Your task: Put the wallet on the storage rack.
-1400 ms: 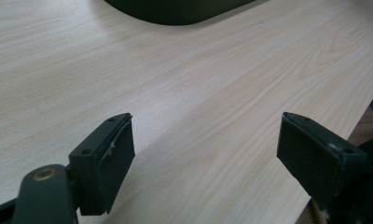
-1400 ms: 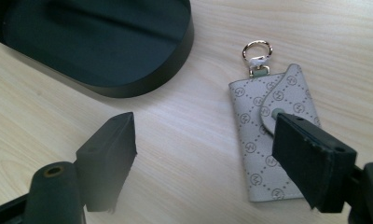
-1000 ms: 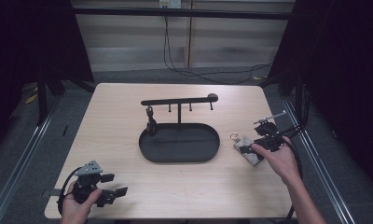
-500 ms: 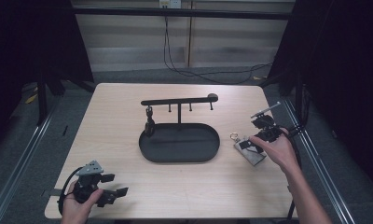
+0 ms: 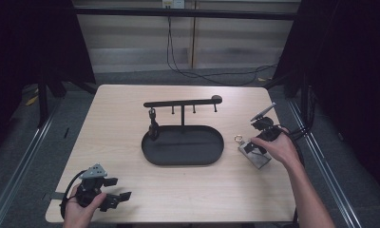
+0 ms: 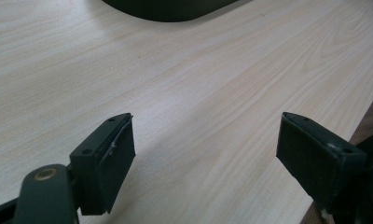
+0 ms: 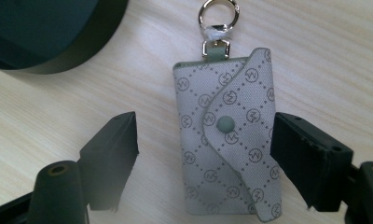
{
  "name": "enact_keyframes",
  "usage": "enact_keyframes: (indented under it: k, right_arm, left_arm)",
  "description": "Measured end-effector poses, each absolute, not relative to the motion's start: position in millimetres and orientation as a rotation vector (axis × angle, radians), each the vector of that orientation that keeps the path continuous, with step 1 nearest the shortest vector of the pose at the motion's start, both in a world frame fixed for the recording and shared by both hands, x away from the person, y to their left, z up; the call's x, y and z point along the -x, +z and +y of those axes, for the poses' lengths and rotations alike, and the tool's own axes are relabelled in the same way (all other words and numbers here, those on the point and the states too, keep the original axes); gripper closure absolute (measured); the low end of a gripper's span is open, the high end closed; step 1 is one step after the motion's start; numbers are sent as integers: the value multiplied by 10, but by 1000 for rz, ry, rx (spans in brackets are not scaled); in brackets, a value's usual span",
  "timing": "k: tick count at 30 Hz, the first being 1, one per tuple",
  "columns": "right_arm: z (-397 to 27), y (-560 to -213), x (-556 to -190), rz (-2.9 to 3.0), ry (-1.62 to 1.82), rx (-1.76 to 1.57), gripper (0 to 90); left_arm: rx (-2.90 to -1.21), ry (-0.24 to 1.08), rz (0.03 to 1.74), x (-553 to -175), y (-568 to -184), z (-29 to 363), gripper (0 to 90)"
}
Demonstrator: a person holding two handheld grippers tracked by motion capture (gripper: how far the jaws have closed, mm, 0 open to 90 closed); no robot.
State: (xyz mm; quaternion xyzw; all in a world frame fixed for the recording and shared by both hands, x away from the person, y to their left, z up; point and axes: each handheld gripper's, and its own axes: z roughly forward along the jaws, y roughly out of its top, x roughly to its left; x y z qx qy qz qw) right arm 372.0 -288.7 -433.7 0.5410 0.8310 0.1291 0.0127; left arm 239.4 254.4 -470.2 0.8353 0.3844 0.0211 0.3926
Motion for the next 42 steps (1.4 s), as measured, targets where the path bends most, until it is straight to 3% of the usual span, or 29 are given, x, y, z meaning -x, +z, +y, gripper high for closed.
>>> enact_keyframes:
  k: [6,42]
  right_arm:
    - [-2892,-4499,-3802,2616,272,-1684,233]
    - [-2752,-4737,-3863,2648,66,-1669,256]
  left_arm:
    - [-2120,43,977,-2397,-4706,2548,192]
    - [-2137,33,971,-2405,-4711,2525,191]
